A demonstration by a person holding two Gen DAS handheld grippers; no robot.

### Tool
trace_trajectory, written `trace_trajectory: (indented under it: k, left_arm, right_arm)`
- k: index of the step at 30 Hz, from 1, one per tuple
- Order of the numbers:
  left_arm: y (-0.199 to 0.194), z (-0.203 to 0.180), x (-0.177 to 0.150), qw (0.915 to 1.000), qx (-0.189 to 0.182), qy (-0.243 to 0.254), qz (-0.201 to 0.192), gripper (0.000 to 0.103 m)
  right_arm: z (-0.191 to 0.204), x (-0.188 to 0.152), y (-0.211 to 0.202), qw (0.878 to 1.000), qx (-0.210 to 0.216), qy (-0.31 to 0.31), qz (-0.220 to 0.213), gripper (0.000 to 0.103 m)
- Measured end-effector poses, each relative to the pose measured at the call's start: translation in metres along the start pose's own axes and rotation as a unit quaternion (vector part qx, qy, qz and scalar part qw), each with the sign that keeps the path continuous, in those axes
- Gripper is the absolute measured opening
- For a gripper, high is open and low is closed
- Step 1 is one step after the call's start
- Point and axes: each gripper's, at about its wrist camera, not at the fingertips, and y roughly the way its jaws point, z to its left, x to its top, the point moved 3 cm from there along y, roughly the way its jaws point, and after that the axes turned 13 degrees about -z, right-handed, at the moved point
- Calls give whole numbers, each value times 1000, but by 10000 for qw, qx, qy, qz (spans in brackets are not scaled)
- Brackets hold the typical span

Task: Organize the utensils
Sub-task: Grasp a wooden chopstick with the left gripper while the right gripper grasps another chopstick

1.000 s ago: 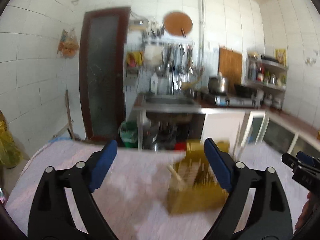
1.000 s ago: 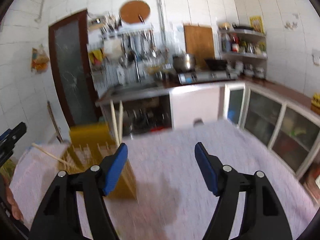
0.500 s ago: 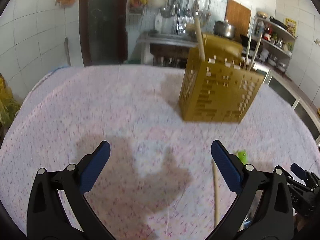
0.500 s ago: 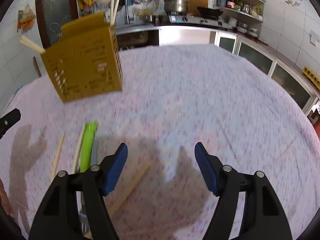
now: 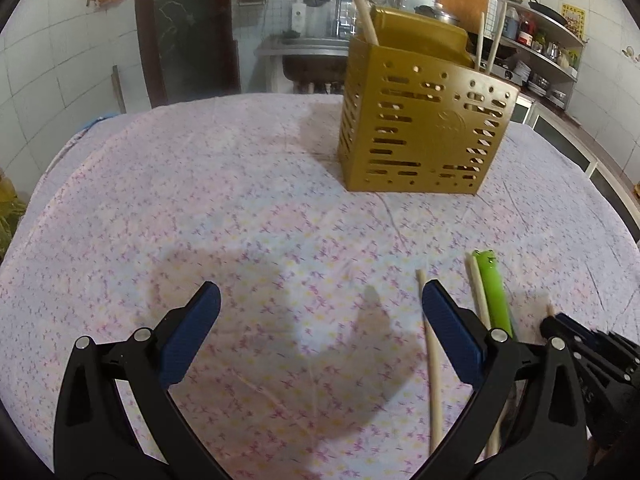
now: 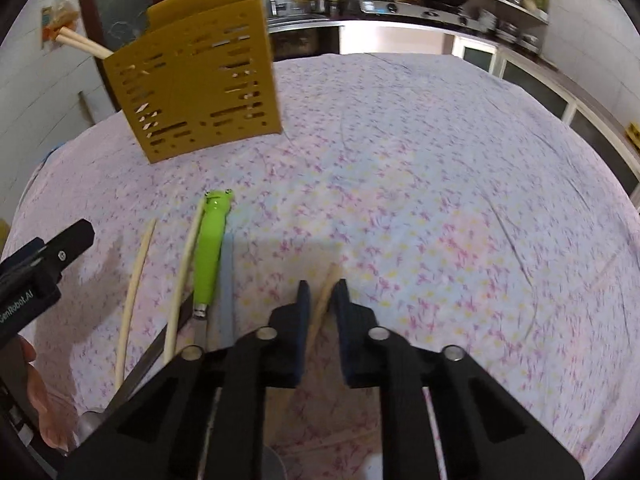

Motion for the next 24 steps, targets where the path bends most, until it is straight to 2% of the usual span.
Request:
trace_trajectory:
  k: [6, 8, 14, 17, 19, 24]
  left_arm:
    - [2, -17, -4, 9998, -131, 44, 172, 96]
    - [5, -23, -6, 9994, -181, 53, 285, 92]
    - [21, -38, -19, 9972, -230, 167, 694, 70]
    - [26, -44, -20, 9968, -204, 274, 729, 66]
    - [29, -48, -19, 9963, -250, 326, 754, 58]
    - [34, -56, -15, 9955, -169, 397, 847, 53]
  right_arm:
    - [-8, 18, 14, 9995, 318, -85, 28, 6]
    - [-9, 22, 18, 9989, 412, -205, 11, 6]
    - [-16, 27, 24, 9981, 559, -270, -41, 6]
    - [-16, 26, 25, 9978, 594, -293, -93, 6]
    - [-17, 26, 25, 9977, 610, -276, -116, 6]
    - [-15, 23, 22, 9975, 540, -414, -199, 6]
